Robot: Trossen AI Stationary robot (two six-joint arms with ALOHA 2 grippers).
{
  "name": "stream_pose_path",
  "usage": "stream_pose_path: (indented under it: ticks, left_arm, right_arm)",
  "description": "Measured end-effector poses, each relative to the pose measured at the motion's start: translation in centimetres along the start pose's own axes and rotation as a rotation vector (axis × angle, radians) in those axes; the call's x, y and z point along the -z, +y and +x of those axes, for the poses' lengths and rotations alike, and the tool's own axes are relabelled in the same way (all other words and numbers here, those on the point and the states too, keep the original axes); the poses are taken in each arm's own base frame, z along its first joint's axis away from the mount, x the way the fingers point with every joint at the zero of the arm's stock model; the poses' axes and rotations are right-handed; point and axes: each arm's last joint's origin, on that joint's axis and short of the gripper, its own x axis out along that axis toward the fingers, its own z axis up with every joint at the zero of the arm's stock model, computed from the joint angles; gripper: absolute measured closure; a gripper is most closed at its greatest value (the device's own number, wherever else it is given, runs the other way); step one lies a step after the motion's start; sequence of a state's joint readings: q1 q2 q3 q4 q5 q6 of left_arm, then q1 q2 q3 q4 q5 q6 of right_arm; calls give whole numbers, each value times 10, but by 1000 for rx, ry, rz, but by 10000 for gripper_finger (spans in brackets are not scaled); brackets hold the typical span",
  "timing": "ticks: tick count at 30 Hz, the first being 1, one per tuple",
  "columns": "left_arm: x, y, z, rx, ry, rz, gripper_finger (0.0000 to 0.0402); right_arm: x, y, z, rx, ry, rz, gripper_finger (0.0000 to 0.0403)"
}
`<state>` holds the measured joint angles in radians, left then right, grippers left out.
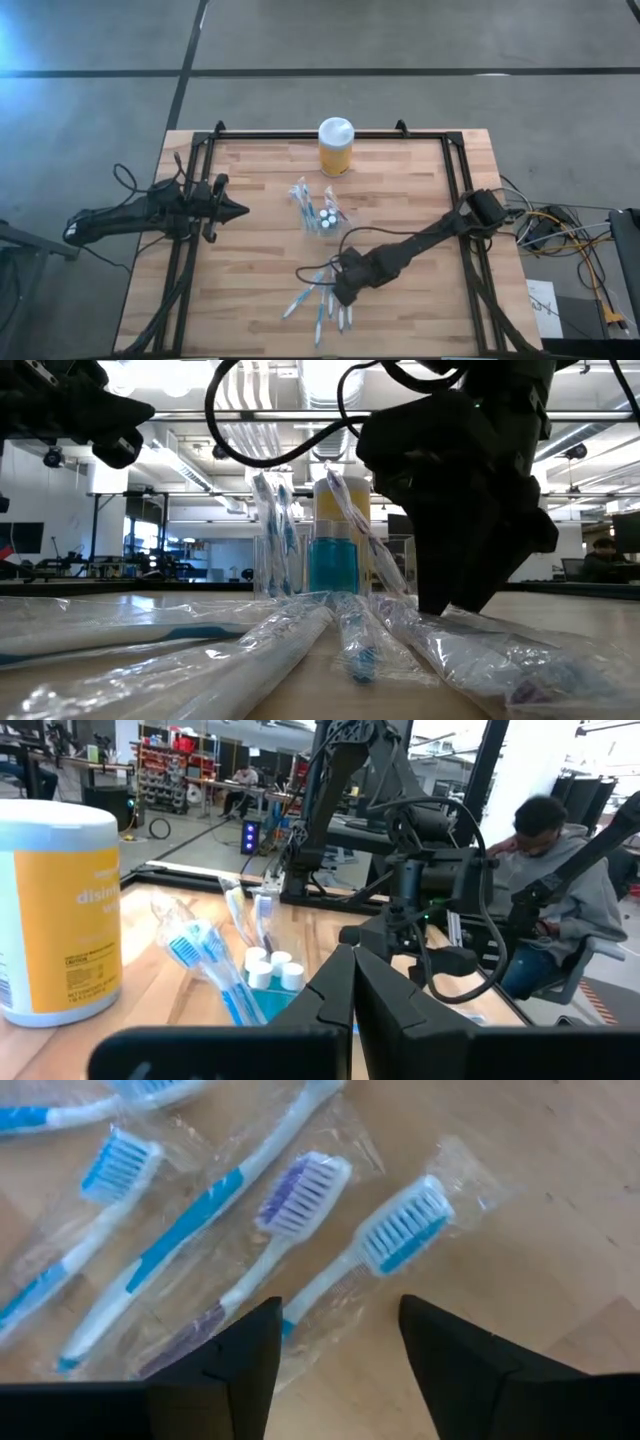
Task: Pick & Place toothbrushing station
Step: Put the blue toothbrush into the transparent organizer
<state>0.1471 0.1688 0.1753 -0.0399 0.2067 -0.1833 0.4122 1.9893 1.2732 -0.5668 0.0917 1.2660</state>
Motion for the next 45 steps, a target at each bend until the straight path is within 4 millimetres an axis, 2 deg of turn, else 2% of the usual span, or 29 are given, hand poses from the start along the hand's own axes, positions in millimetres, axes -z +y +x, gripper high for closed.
stream_pose_path:
  ticks: [4, 12, 25, 32, 39, 45]
  left_arm:
    - [0, 0, 0, 1, 2, -7, 390]
    - [1, 0, 0, 0, 8, -14, 393]
    - [1, 0, 0, 0, 12, -15, 392]
    - [1, 0, 0, 0, 13, -14, 390]
    - [1, 0, 0, 0, 12, -14, 394]
    - [1, 0, 0, 1, 7, -13, 389]
  right_arm:
    - [1, -2, -2, 16, 8, -55, 220]
    - [4, -15, -11, 127, 63, -121, 287]
    - [3, -13, -12, 100, 64, -236, 376]
    - [2, -12, -19, 82, 52, -251, 394]
    - [-2, -8, -52, 21, -75, -340, 395]
    - [4, -8, -96, -19, -330, -444, 395]
